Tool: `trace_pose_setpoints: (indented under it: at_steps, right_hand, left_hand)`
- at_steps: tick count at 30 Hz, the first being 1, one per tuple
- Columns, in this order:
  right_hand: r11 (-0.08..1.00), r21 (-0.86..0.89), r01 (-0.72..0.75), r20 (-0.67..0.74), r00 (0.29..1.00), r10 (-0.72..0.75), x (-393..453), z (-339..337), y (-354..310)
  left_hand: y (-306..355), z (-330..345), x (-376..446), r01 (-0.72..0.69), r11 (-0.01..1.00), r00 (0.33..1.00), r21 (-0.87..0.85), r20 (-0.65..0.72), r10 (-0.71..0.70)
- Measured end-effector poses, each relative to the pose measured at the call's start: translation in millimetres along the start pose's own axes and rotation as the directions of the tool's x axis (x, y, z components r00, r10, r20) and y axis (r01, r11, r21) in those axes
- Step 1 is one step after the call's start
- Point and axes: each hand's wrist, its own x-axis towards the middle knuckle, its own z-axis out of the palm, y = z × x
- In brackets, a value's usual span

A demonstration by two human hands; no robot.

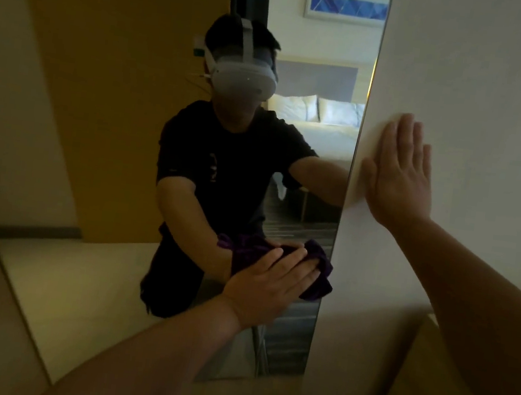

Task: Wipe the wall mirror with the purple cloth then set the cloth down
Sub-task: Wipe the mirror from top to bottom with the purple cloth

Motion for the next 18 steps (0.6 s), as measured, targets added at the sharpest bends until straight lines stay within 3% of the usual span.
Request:
trace_pose_setpoints:
  at_steps: [8,13,15,18]
  right_hand:
    - [0.998,0.049,-0.047,0.112,0.993,0.041,-3,-22,-8]
    - [0.953,0.256,-0.162,0.151,0.981,0.126,-3,-40,-34]
    - [0.945,0.302,-0.123,0.106,0.990,0.095,-23,-41,-67]
    - [0.939,0.336,0.076,0.021,0.996,-0.088,-75,-31,-140]
  left_hand:
    - [-10,-31,-1,-0.016,0.978,0.994,-0.208,0.106,0.039]
    - [-27,-62,-37,0.177,0.934,0.984,-0.309,0.065,-0.165]
    - [-38,-75,-65,0.238,0.927,0.971,-0.290,0.043,-0.236]
    - [-56,-90,-117,0.312,0.912,0.949,-0.267,0.049,-0.311]
